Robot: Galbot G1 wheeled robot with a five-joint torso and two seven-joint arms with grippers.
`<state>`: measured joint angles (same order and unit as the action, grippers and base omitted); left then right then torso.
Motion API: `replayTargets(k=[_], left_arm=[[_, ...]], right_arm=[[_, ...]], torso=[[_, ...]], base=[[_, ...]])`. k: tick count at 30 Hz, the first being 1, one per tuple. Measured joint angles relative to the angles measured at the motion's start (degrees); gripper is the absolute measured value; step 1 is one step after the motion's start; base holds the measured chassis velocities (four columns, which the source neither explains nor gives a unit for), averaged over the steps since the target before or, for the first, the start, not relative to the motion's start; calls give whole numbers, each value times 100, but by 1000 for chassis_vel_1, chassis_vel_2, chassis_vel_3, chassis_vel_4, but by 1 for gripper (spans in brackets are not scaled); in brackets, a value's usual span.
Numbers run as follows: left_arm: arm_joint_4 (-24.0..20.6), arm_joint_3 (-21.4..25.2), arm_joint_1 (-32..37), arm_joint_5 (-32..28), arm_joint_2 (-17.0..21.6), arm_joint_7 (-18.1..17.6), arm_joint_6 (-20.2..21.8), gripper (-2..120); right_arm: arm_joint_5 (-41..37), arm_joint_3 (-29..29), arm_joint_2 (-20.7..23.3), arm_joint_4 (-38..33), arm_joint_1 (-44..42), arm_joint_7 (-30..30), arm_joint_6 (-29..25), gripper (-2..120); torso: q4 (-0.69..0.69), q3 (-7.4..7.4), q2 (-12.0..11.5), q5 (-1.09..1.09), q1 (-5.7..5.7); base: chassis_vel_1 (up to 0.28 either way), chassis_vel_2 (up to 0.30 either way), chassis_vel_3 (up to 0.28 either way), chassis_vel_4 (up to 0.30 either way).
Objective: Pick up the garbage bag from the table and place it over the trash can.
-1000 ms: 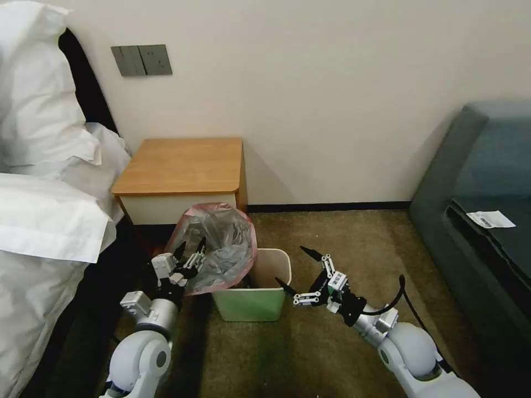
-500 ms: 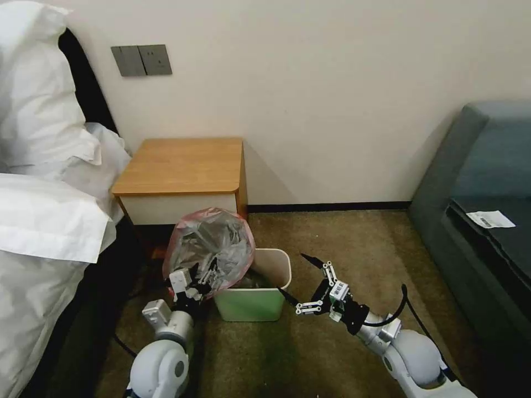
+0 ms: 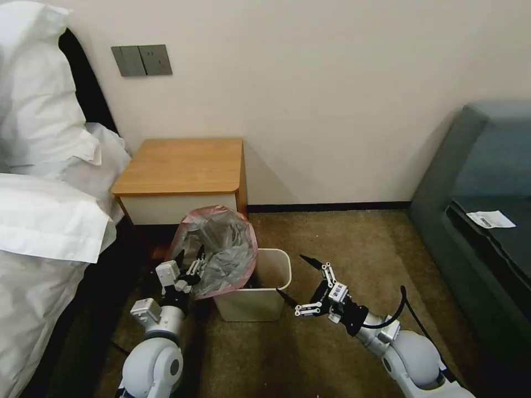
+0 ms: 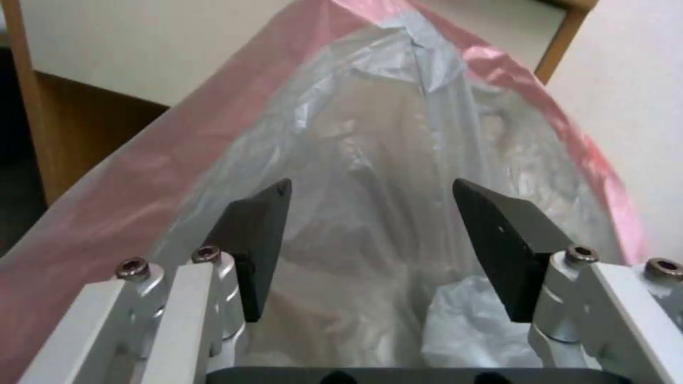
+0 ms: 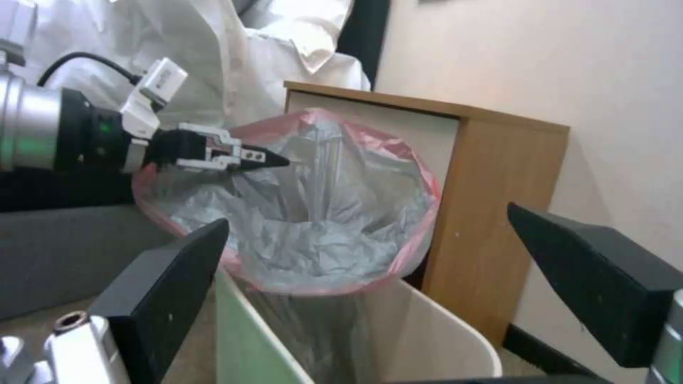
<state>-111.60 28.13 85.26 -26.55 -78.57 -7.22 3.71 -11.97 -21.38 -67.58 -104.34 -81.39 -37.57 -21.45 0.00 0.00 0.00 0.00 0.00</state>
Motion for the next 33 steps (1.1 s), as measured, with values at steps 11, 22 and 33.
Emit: replayTargets(k=[11,22,33], left_arm=[[308,-108,-141,75,-57,-86,247,61],[3,-109,-125,-45,67,-248,1259,61],[-63,-92,-270,-163,133,-465,1775,61]], right_arm=[[23,-66,-35,-34,-106,-41,-42,100],[69,-76,-93,20,-163,-99,-142,100],[102,-48,-141,78,-217,-160,-215,100]], torso=[[0,0,0,0,0],[0,0,0,0,0],[0,0,0,0,0]], base=[[0,0,0,0],[0,0,0,0],[0,0,0,0]])
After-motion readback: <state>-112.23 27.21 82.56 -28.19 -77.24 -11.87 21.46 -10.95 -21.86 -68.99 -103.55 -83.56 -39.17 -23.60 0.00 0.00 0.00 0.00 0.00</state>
